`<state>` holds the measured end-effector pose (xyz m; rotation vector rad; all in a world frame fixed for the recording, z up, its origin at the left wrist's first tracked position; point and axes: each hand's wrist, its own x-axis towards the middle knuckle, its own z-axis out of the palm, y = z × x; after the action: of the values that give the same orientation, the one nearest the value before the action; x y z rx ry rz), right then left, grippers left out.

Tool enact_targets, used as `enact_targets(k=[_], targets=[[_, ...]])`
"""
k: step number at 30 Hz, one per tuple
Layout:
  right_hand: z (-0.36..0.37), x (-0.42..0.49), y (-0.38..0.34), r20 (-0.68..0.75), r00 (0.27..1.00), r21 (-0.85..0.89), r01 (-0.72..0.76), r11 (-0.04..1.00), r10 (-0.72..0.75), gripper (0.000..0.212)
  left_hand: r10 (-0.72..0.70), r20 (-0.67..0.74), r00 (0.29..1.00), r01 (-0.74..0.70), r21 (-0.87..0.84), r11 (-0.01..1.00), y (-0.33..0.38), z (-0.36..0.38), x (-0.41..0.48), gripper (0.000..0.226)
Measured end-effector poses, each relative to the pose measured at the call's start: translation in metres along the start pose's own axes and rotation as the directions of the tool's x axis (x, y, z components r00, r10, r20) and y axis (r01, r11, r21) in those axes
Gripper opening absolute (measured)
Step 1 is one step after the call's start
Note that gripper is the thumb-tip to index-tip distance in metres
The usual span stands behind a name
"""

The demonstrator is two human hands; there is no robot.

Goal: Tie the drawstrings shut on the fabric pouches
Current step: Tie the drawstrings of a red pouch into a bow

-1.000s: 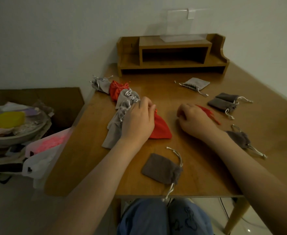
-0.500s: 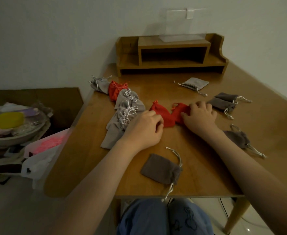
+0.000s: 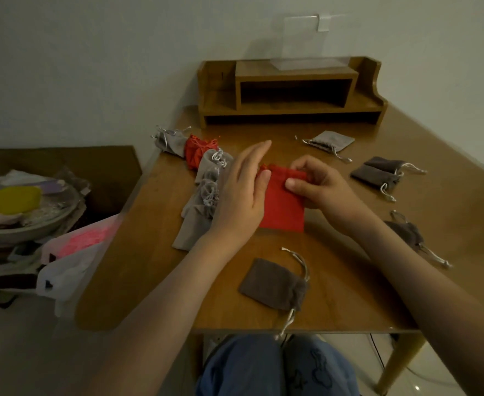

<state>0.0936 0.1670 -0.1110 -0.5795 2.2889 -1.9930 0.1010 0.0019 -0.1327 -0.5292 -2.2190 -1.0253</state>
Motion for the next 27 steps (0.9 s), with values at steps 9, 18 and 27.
enact_targets(k=[9,18,27], targets=[[-0.003,0.003,0.007,0.011,0.999,0.0,0.035,0.999,-0.035,0.013,-0.077,0.082,0.994,0.068,0.101,0.993,-0.009,0.003,-0.002,0.034],[-0.003,0.005,0.014,-0.093,0.994,-0.052,0.06,0.997,-0.065,0.018,-0.186,0.074,0.98,0.18,0.085,0.98,-0.004,-0.002,0.002,0.051],[-0.014,0.014,0.025,-0.309,0.95,-0.214,-0.111,0.971,0.041,0.031,-0.569,0.445,0.691,0.618,-0.772,0.146,0.009,-0.015,0.018,0.034]])
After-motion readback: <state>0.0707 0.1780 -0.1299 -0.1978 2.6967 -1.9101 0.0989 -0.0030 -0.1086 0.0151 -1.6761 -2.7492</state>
